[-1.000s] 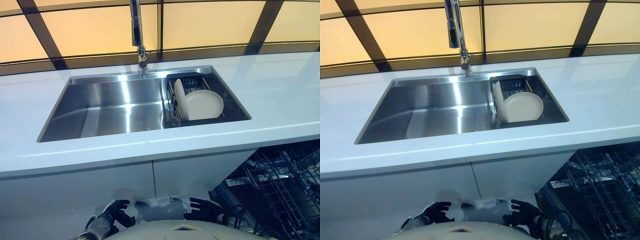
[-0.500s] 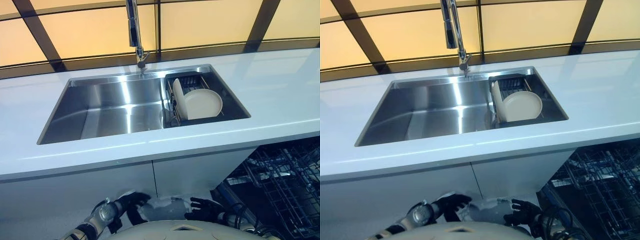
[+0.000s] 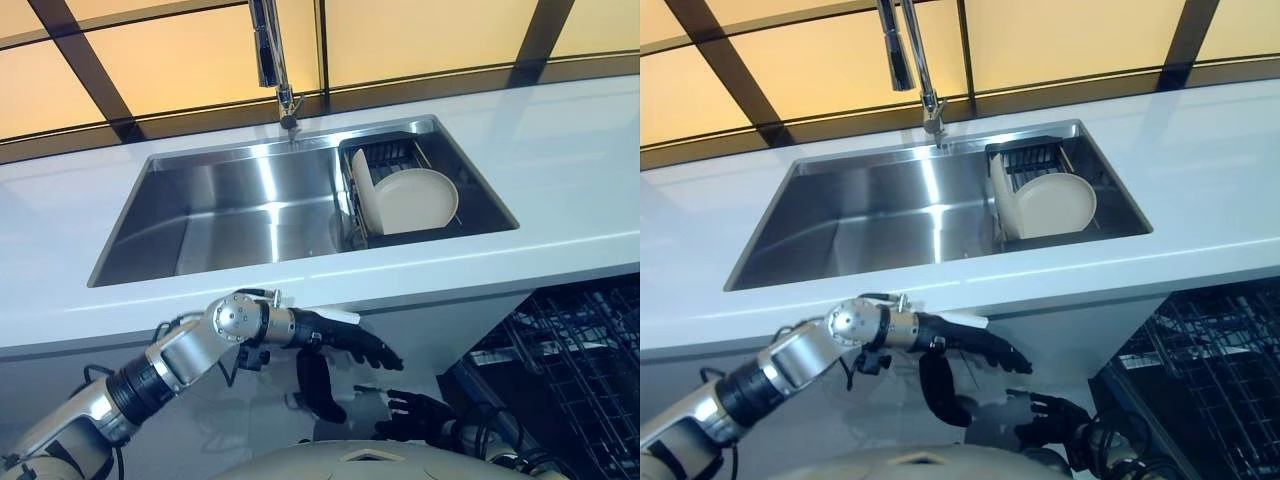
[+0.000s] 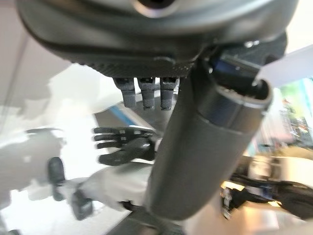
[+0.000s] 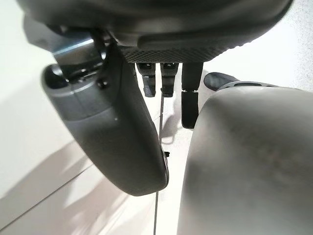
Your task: Pick up plates and place into dishwasher.
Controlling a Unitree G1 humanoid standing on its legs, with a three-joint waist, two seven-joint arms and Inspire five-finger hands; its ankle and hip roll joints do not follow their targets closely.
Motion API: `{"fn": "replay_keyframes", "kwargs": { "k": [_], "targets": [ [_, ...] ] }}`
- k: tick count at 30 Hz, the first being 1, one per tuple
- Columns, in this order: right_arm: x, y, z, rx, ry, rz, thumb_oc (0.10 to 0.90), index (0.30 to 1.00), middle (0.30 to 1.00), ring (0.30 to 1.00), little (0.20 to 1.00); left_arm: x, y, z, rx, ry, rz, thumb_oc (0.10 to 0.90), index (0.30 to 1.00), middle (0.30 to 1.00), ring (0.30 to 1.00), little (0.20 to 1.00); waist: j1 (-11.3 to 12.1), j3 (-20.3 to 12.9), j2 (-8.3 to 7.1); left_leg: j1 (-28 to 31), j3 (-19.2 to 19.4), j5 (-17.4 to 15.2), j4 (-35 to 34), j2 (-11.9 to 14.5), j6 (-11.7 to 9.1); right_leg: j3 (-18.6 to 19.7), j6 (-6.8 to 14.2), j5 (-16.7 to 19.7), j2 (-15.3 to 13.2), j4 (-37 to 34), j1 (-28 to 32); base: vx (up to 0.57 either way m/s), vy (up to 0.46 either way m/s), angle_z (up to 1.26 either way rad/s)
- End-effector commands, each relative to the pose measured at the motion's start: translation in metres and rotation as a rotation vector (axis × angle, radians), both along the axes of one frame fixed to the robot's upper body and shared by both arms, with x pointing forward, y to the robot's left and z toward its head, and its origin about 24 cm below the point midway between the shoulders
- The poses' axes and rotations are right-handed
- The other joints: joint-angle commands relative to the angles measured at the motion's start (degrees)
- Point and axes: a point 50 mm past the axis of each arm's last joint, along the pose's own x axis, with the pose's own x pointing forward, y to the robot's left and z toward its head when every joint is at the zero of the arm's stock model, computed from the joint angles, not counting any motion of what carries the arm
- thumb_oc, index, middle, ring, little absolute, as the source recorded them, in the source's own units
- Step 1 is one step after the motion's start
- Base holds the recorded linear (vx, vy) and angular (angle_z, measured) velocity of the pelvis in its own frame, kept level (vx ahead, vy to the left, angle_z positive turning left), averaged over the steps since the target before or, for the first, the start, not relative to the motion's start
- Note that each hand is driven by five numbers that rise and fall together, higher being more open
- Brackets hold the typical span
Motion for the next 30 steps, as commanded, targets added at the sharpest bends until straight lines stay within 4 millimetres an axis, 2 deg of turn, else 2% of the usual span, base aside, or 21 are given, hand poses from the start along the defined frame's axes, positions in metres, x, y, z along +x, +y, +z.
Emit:
{"fn": "replay_keyframes", "kwargs": {
  "k": [1,6,12,19,20,21,30],
  "targets": [
    [-0.018,0.015,-0.008,0.027,0.072,0.01,0.8,0.9,0.9,0.9,0.9,0.006,-0.018,0.073,-0.228,-0.088,-0.157,0.8,0.9,0.9,0.9,0.9,-0.93,-1.5,-0.8,-0.75,-3.15,-4.21,0.38,-1.67,2.16,2.65,3.56,-1.46,0.37,0.52,0.48,0.02,-0.017,0.18],
    [-0.02,0.019,-0.009,0.03,0.078,0.013,0.8,0.9,0.9,0.9,0.9,-0.003,-0.031,0.091,-0.309,-0.021,-0.242,0.8,0.9,0.9,0.9,0.9,-1.66,-2.02,-1.09,-0.38,-2.88,-4.41,0.38,-1.55,2.01,3.25,3.34,-1.42,0.47,0.52,0.62,0.01,-0.009,0.06],
    [-0.022,0.02,-0.01,0.024,0.092,0.021,0.8,0.9,0.9,0.9,0.9,-0.01,-0.041,0.106,-0.449,0.059,-0.262,0.8,0.9,0.9,0.9,0.9,-2.03,-2.36,-1.07,0.04,-2.57,-4.62,0.38,-1.46,1.89,4.01,3.03,-1.5,0.67,0.52,0.86,0.0,0.003,-0.01],
    [-0.022,0.022,-0.011,0.029,0.099,0.027,0.8,0.9,0.9,0.9,0.9,-0.002,-0.039,0.118,-0.532,-0.063,-0.153,0.8,0.9,0.9,0.9,0.9,-1.91,-2.67,-1.29,0.2,-2.31,-4.68,0.38,-1.32,1.87,4.11,2.96,-1.58,0.72,0.52,0.97,0.0,0.003,-0.02],
    [-0.025,0.023,-0.011,0.034,0.107,0.025,0.8,0.9,0.9,0.9,0.9,0.009,-0.033,0.129,-0.595,-0.182,-0.06,0.8,0.9,0.9,0.9,0.9,-1.89,-2.89,-1.51,0.37,-2.04,-4.81,0.38,-1.26,1.94,3.95,2.99,-1.68,0.7,0.58,1.07,0.0,0.0,0.0],
    [-0.026,0.022,-0.011,0.034,0.109,0.023,0.8,0.9,0.9,0.9,0.9,0.012,-0.031,0.132,-0.607,-0.209,-0.041,0.8,0.9,0.9,0.9,0.9,-1.87,-2.95,-1.56,0.37,-1.98,-4.82,0.38,-1.24,1.94,3.95,2.99,-1.7,0.71,0.59,1.05,0.01,-0.03,-0.02],
    [-0.031,0.021,-0.012,0.04,0.128,0.0,0.8,0.9,0.9,0.9,0.9,0.031,-0.01,0.166,-0.717,-0.355,0.144,0.8,0.9,0.9,0.9,0.9,-1.76,-3.39,-1.8,0.61,-1.76,-4.77,0.38,-1.09,1.79,3.82,2.89,-1.86,0.82,0.61,1.22,0.01,-0.013,-0.02]
  ]
}}
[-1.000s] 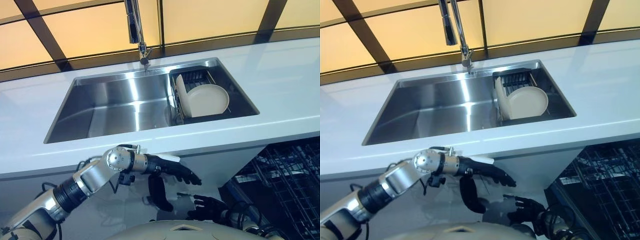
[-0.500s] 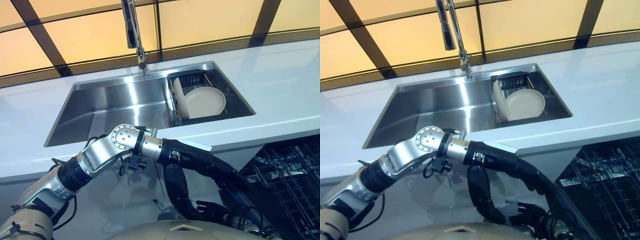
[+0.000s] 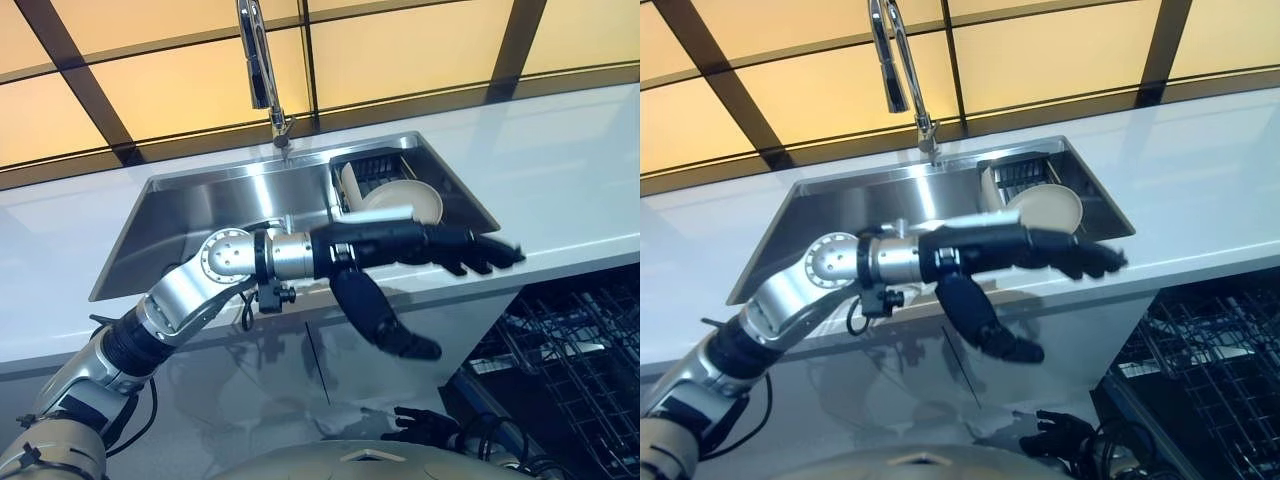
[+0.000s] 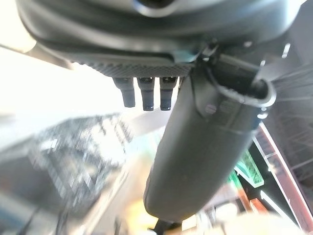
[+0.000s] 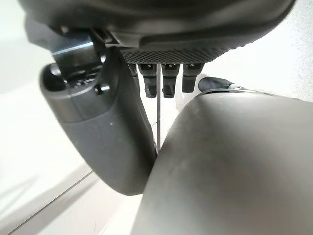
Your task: Pick up plates and place into dishwasher.
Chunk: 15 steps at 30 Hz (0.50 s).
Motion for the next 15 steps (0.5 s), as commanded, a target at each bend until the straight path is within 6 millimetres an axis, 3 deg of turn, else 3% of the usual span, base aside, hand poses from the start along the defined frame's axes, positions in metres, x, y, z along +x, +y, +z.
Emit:
{"fn": "replay_keyframes", "kwargs": {
  "k": [1,7,10,13,15],
  "targets": [
    [-0.013,0.022,-0.007,0.063,0.058,0.012,0.8,0.9,0.9,0.9,0.9,0.014,0.007,0.065,-0.163,-0.246,0.087,0.8,0.9,0.9,0.9,0.9,0.36,-0.06,-1.57,0.0,-2.11,-4.85,0.37,-1.04,1.7,1.39,2.39,-1.6,0.73,0.67,0.7,0.0,0.0,0.0],
    [-0.01,0.022,-0.007,0.062,0.065,0.0,0.8,0.9,0.9,0.9,0.9,0.037,0.03,0.094,-0.25,-0.398,0.355,0.8,0.9,0.9,0.9,0.9,0.4,-0.09,-1.29,0.3,-1.84,-4.78,0.37,-0.91,1.48,0.98,2.27,-1.83,0.76,0.77,0.98,0.0,-0.011,0.0],
    [-0.013,0.022,-0.008,0.058,0.075,-0.009,0.8,0.9,0.9,0.9,0.9,0.053,0.052,0.113,-0.189,-0.552,0.549,0.8,0.9,0.9,0.9,0.9,0.25,-0.32,-0.86,0.52,-1.33,-4.82,0.37,-0.86,1.35,0.79,2.31,-1.98,0.8,0.83,1.09,0.02,-0.023,-0.01],
    [-0.014,0.021,-0.008,0.057,0.08,-0.014,0.8,0.9,0.9,0.9,0.9,0.058,0.058,0.119,-0.162,-0.579,0.602,0.8,0.9,0.9,0.9,0.9,0.17,-0.41,-0.74,0.57,-1.07,-4.84,0.37,-0.82,1.26,0.8,2.35,-2.04,0.82,0.82,1.1,0.03,-0.022,-0.01],
    [-0.018,0.019,-0.009,0.051,0.093,-0.014,0.8,0.9,0.9,0.9,0.9,0.069,0.073,0.133,-0.115,-0.638,0.722,0.8,0.9,0.9,0.9,0.9,-0.14,-0.71,-0.17,0.73,-0.69,-4.87,0.37,-0.8,1.09,0.9,2.52,-2.06,0.84,0.83,1.09,0.06,-0.041,-0.01]
  ]
}}
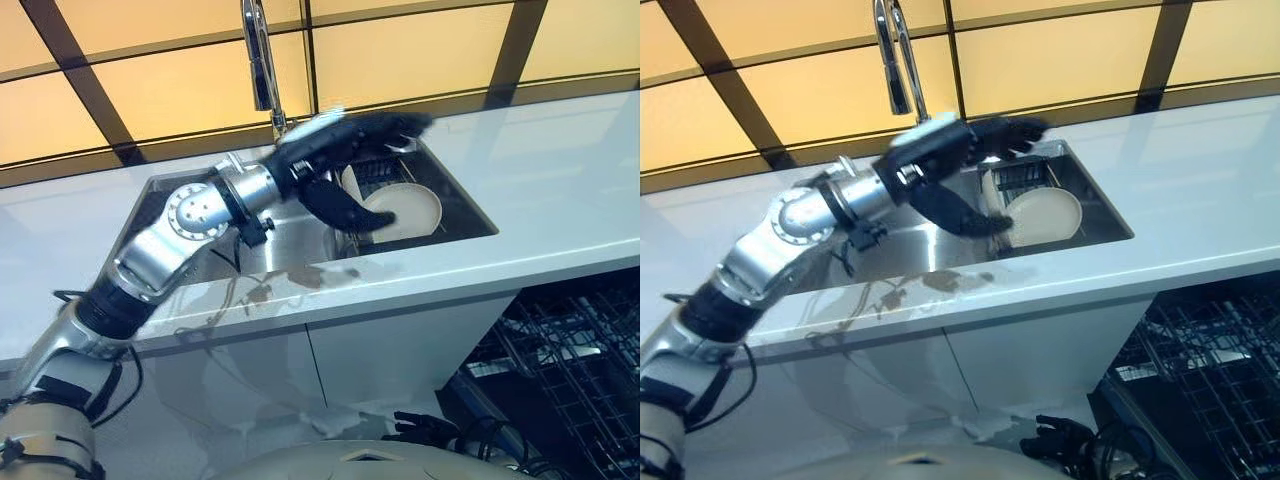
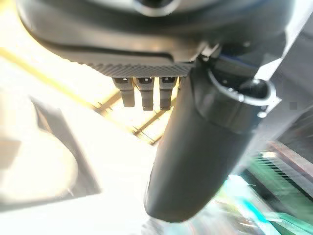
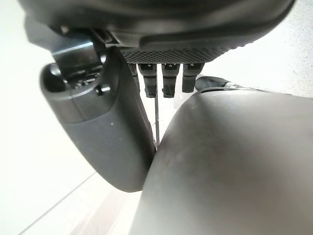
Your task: Pick up plates and place into dishwasher.
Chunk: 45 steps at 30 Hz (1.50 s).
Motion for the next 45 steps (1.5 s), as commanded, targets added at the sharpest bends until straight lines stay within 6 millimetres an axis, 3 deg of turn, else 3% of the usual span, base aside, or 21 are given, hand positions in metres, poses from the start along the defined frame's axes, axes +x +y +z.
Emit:
{"fn": "replay_keyframes", "kwargs": {
  "k": [1,7,16,23,31,36,45],
  "targets": [
    [-0.013,0.016,-0.006,0.035,0.063,0.032,0.8,0.9,0.9,0.9,0.9,0.005,0.023,0.104,-0.086,-0.425,0.181,0.8,0.9,0.9,0.9,0.9,-0.76,-0.15,-0.06,0.41,-0.82,-4.93,0.37,-0.89,1.03,0.77,2.63,-2.13,0.82,0.82,0.91,0.06,-0.029,-0.01],
    [-0.016,0.015,-0.007,0.023,0.07,0.035,0.8,0.9,0.9,0.9,0.9,0.013,0.031,0.128,-0.058,-0.498,0.306,0.8,0.9,0.9,0.9,0.9,-1.52,-0.15,0.97,0.24,-0.01,-4.87,0.37,-0.92,0.71,0.93,3.08,-1.9,0.65,0.77,0.62,0.04,-0.023,0.0],
    [-0.015,0.011,-0.006,-0.02,0.061,0.068,0.8,0.9,0.9,0.9,0.9,0.032,0.032,0.132,0.016,-0.418,0.393,0.8,0.9,0.9,0.9,0.9,-3.17,1.16,2.65,-0.08,1.11,-4.72,0.37,-1.33,0.78,1.74,3.76,-1.29,0.17,1.1,-0.45,0.02,-0.012,-0.02],
    [-0.002,0.004,-0.002,-0.111,-0.026,0.15,0.8,0.9,0.9,0.9,0.9,0.039,0.023,0.125,-0.084,-0.346,0.368,0.8,0.9,0.9,0.9,0.9,-5.14,3.2,4.62,-0.56,2.46,-4.68,0.37,-2.02,0.76,3.11,4.22,-0.91,-0.41,1.59,-1.88,0.0,0.01,-0.08],
    [0.02,-0.004,0.006,-0.203,-0.138,0.225,0.8,0.9,0.9,0.9,0.9,0.05,0.007,0.106,-0.05,-0.339,0.392,0.8,0.9,0.9,0.9,0.9,-7.57,5.69,6.78,-1.34,3.91,-4.33,0.37,-2.69,0.66,5.23,4.57,-0.69,-0.85,2.73,-3.97,-0.01,0.019,-0.08],
    [0.022,-0.011,0.008,-0.229,-0.141,0.234,0.8,0.9,0.9,0.9,0.9,0.055,0.008,0.099,-0.08,-0.349,0.427,0.8,0.9,0.9,0.9,0.9,-8.82,7.13,7.97,-1.71,5.01,-4.09,0.37,-2.98,0.57,6.16,4.7,-0.52,-1.04,2.92,-4.8,-0.01,0.024,-0.13],
    [0.021,-0.014,0.01,-0.246,-0.156,0.245,0.8,0.9,0.9,0.9,0.9,0.06,0.006,0.095,-0.026,-0.389,0.46,0.8,0.9,0.9,0.9,0.9,-10.43,8.4,8.64,-1.97,6.38,-3.8,0.37,-2.95,0.48,7.08,4.98,-0.26,-1.16,3.36,-5.79,0.02,-0.004,-0.07]
  ]
}}
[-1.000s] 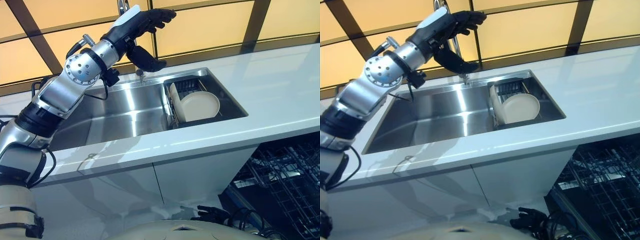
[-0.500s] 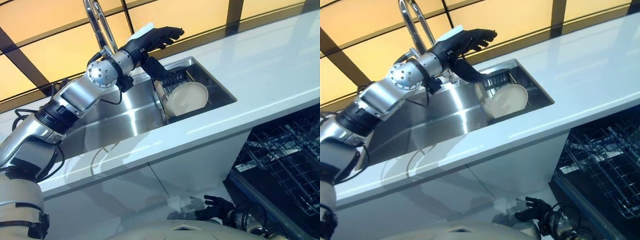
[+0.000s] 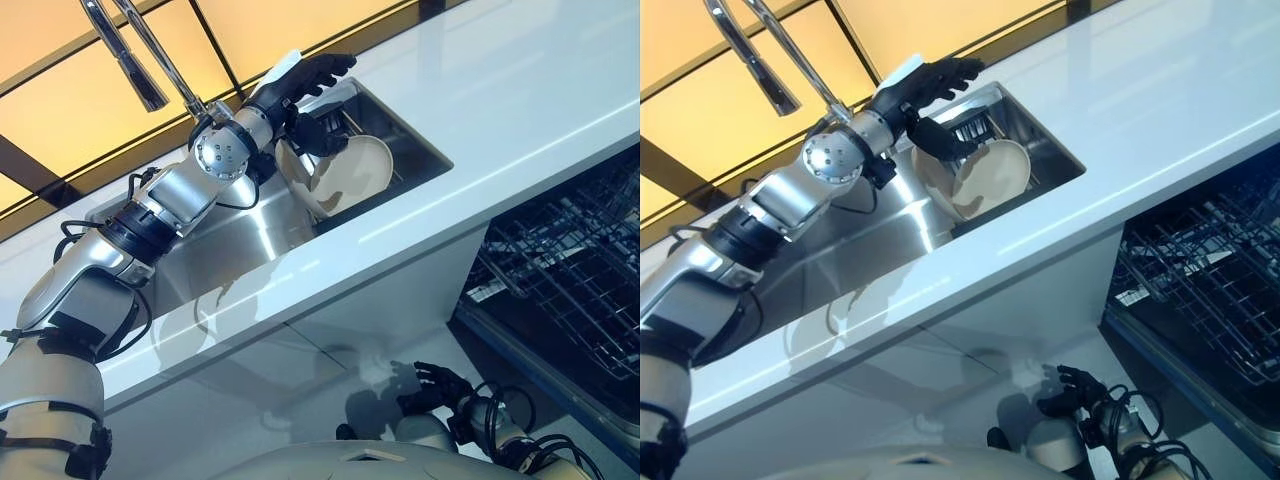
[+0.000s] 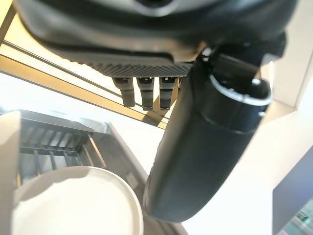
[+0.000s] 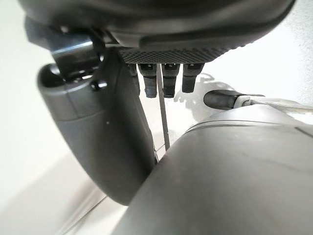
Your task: Pick up plates and place into dishwasher.
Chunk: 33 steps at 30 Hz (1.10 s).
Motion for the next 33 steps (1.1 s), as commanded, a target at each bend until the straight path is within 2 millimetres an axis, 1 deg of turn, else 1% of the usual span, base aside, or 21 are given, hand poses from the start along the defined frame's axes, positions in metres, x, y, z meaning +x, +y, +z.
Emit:
{"fn": "replay_keyframes", "kwargs": {
  "k": [1,8,10,15,17,21,26,33],
  "targets": [
    [-0.035,0.013,-0.015,-0.022,0.116,0.11,0.8,0.9,0.9,0.9,0.9,-0.001,0.013,0.086,0.0,-0.325,0.093,0.8,0.9,0.9,0.9,0.9,-1.16,-0.44,-1.67,-0.39,1.22,-3.34,0.41,-2.77,0.31,2.43,4.62,-1.38,-1.07,3.09,-2.12,0.02,-0.012,-0.04],
    [-0.033,0.01,-0.013,-0.029,0.1,0.113,0.8,0.9,0.9,0.9,0.9,0.0,0.008,0.083,0.051,-0.343,0.088,0.8,0.9,0.9,0.9,0.9,-2.25,0.71,-1.41,-0.65,1.9,-3.16,0.41,-2.85,0.29,3.2,4.61,-1.41,-1.07,3.48,-2.85,0.0,0.001,-0.02],
    [-0.032,0.008,-0.012,-0.038,0.093,0.125,0.8,0.9,0.9,0.9,0.9,-0.001,0.003,0.082,0.064,-0.346,0.076,0.8,0.9,0.9,0.9,0.9,-2.7,1.19,-1.22,-0.68,2.2,-3.14,0.41,-2.85,0.26,3.55,4.62,-1.48,-1.02,3.63,-3.05,0.01,0.012,-0.12],
    [-0.032,0.007,-0.011,-0.042,0.091,0.134,0.8,0.9,0.9,0.9,0.9,-0.002,-0.001,0.081,0.058,-0.343,0.063,0.8,0.9,0.9,0.9,0.9,-3.06,1.52,-1.04,-0.71,2.49,-3.08,0.41,-2.88,0.2,3.81,4.61,-1.52,-1.03,3.67,-3.13,0.01,0.005,-0.06],
    [-0.03,0.006,-0.01,-0.049,0.085,0.14,0.8,0.9,0.9,0.9,0.9,0.0,-0.003,0.077,0.057,-0.331,0.07,0.8,0.9,0.9,0.9,0.9,-3.33,1.98,-0.84,-0.76,2.64,-3.0,0.41,-2.95,0.23,3.94,4.53,-1.66,-1.06,3.97,-3.34,0.0,0.0,0.0],
    [-0.026,0.004,-0.008,-0.061,0.07,0.142,0.8,0.9,0.9,0.9,0.9,0.002,-0.004,0.073,0.073,-0.342,0.089,0.8,0.9,0.9,0.9,0.9,-3.86,2.78,-0.51,-1.02,2.75,-2.83,0.41,-3.09,0.21,4.29,4.47,-1.8,-1.13,4.41,-3.89,0.0,0.0,0.0],
    [-0.023,-0.001,-0.006,-0.071,0.061,0.15,0.8,0.9,0.9,0.9,0.9,0.005,-0.001,0.071,0.105,-0.348,0.115,0.8,0.9,0.9,0.9,0.9,-4.6,3.65,-0.09,-1.33,3.24,-2.61,0.41,-3.16,0.11,4.89,4.46,-1.77,-1.2,4.62,-4.45,0.0,0.014,-0.06],
    [-0.016,-0.004,-0.002,-0.077,0.038,0.157,0.8,0.9,0.9,0.9,0.9,0.008,-0.001,0.07,0.154,-0.358,0.132,0.8,0.9,0.9,0.9,0.9,-5.41,5.04,0.39,-1.77,3.87,-2.21,0.41,-3.25,-0.1,5.28,4.42,-1.71,-1.25,4.94,-5.14,0.0,0.008,-0.07]
  ]
}}
